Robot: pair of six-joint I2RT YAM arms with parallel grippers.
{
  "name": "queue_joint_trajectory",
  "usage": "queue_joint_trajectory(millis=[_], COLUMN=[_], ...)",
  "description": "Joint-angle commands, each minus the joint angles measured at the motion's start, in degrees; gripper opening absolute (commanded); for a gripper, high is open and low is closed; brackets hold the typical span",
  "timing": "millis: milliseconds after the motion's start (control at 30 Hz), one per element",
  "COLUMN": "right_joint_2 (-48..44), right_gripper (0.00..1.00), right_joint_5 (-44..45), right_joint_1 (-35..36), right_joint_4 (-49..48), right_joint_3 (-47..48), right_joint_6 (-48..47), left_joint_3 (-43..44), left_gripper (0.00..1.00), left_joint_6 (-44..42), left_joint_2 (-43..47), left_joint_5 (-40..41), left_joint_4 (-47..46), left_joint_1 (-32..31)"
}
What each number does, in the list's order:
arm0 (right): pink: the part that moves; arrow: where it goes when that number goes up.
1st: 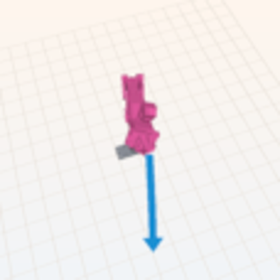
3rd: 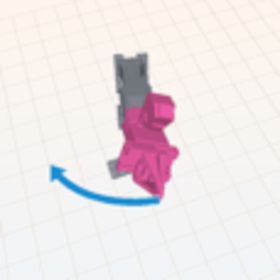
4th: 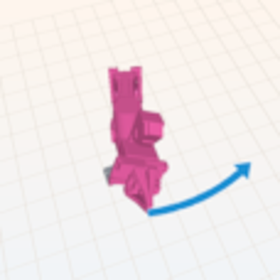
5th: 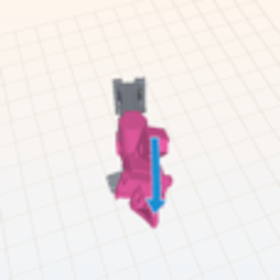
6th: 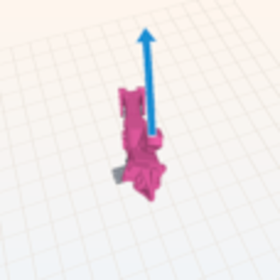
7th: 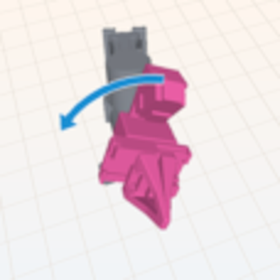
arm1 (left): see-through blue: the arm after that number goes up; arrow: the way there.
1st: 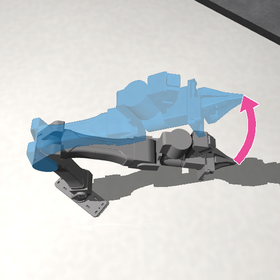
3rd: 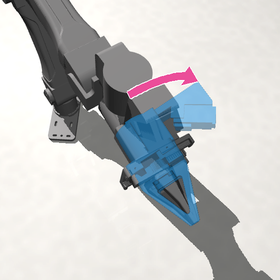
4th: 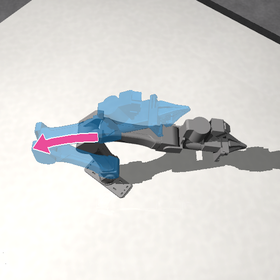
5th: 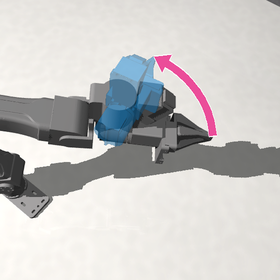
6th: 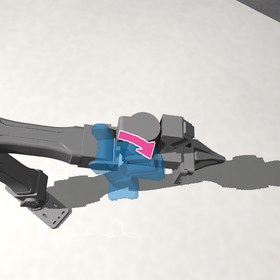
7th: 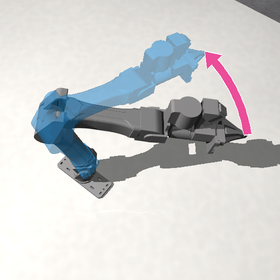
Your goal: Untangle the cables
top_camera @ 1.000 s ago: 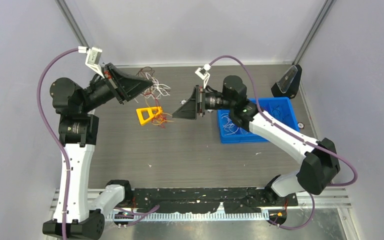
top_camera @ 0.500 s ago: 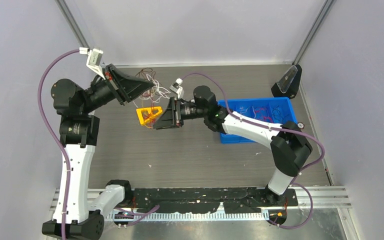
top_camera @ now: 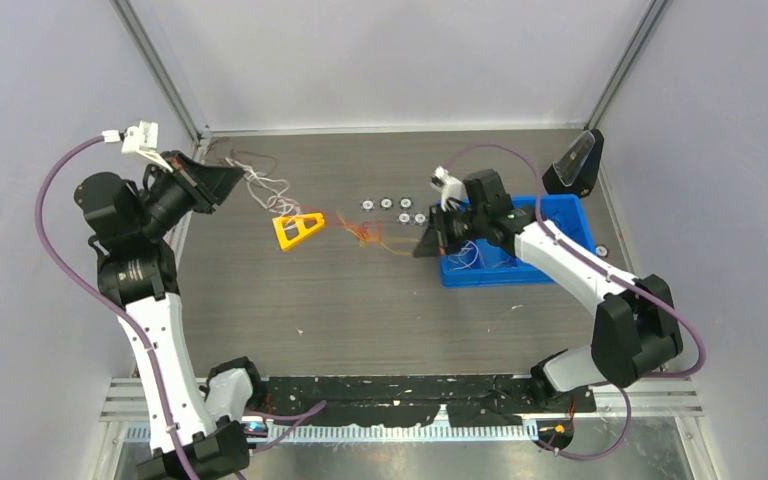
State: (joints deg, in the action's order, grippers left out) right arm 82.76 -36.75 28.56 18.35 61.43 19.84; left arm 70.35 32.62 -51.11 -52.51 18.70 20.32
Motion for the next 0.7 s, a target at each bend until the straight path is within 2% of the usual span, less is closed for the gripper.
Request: queue_joint_trajectory(millis=[0, 167, 300, 467, 567, 667], right_joint_2=[-6.6, -18.0, -22.0, -22.2, -19.1, -14.1], right_gripper=[0.06, 0.05, 0.06, 0.05, 0.06, 0.05], right_joint_5=[6.4, 7.6, 5.2, 1.2, -3.3, -6.7], right_joint_1=[-5.7, -14.8, -23.1, -33.8, -44.4, -51.6], right_joint_4=[19.3, 27.2, 33.7, 41.6, 45.0, 47.2], right_joint_3=[-4.9, -2.6, 5.2, 19.9, 28.5, 39.9], right_joint_6=[-22.6, -31.4, -34.2, -38.6, -41.1, -41.7], left_joint_3=[3.8, -3.9, -11.3, -14.5, -14.7, -15.4], left_gripper=[0.00, 0.00, 0.00, 0.00, 0.00, 0.00], left_joint_6=[-16.0, -22.4, -27.7, -31.7, -34.3, -36.3], left_joint_2=[-4.4, -7.2, -9.5, -15.6, -18.6, -20.1], left_joint_5=[13.3, 18.4, 26.4, 34.5, 37.4, 38.1], left_joint_4=[14.1, 15.3, 12.9, 11.8, 11.5, 10.6], left_joint_1=[2.9, 5.9, 6.1, 7.6, 8.1, 8.2])
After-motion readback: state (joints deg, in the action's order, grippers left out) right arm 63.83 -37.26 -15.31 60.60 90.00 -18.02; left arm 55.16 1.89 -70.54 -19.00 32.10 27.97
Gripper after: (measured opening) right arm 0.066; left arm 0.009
